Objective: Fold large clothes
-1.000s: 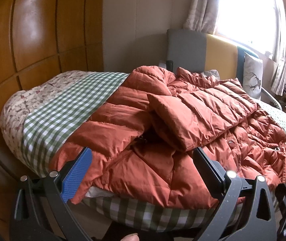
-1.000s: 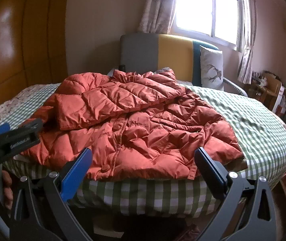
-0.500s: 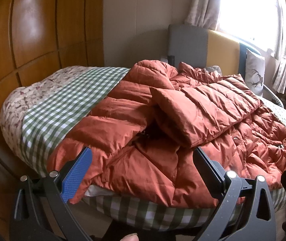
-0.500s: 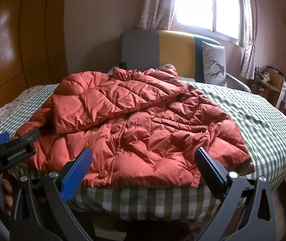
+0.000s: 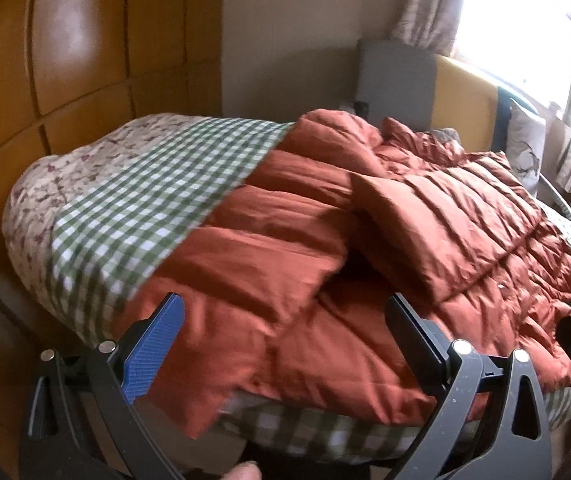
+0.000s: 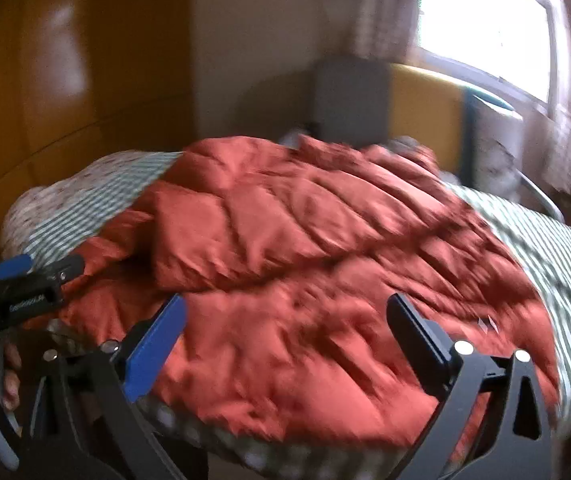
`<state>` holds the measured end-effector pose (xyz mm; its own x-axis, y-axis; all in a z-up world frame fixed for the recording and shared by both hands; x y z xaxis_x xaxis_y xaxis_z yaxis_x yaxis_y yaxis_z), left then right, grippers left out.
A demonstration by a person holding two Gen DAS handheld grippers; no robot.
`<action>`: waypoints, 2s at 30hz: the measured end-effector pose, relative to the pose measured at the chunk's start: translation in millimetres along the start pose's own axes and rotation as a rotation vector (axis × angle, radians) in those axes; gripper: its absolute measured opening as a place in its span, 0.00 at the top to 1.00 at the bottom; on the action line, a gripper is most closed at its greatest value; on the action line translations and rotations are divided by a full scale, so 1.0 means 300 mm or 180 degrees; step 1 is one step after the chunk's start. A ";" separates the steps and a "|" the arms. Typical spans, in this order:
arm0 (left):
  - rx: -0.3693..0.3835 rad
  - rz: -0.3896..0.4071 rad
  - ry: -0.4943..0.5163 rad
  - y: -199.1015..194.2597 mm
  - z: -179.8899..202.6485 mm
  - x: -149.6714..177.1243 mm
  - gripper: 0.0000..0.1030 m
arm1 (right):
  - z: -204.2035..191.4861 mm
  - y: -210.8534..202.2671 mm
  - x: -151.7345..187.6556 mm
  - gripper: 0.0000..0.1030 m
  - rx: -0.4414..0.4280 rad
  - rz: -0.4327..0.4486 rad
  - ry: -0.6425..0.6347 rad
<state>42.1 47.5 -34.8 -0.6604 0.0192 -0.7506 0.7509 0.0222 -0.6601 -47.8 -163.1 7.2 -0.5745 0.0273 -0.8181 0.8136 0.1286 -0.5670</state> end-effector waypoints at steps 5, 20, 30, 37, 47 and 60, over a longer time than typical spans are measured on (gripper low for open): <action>-0.0172 -0.0066 -0.0264 0.018 -0.144 0.000 0.04 | -0.132 0.126 -0.040 0.11 -0.0295 -0.0070 -0.0559; 0.0098 -0.0363 -0.0144 0.139 -0.151 0.027 0.63 | 0.025 0.184 -0.218 0.99 -0.0210 -0.0151 -0.0082; -0.0075 -0.0217 -0.0235 0.163 -0.256 -0.111 1.00 | 0.739 0.020 -0.384 1.00 0.1122 0.0301 0.1166; -0.0407 -0.0233 -0.0486 0.183 -0.363 -0.170 1.00 | 0.668 0.043 -0.304 0.31 0.0810 0.0188 0.0752; -0.0145 -0.0049 -0.0432 0.072 -0.303 -0.084 0.21 | 0.181 0.226 -0.118 0.31 -0.0188 -0.0267 -0.0555; 0.0493 -0.0453 0.0296 0.141 -0.151 0.050 0.79 | -0.005 0.379 -0.138 0.96 -0.0504 -0.0467 -0.0572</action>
<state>63.8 94.0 -72.8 -0.7519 0.1192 -0.6485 0.6371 -0.1222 -0.7611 68.3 -148.2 -23.4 -0.6484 -0.1776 -0.7403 0.6906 0.2720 -0.6702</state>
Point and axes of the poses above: each gripper's, at about its wrist camera, not at the fingertips, and y roughly the way its jaws point, z to its right, x to its underside, the point moved 1 cm from there along y, roughly the way its jaws point, and after that the axes turned 6 degrees about y, right-handed, at the moved point
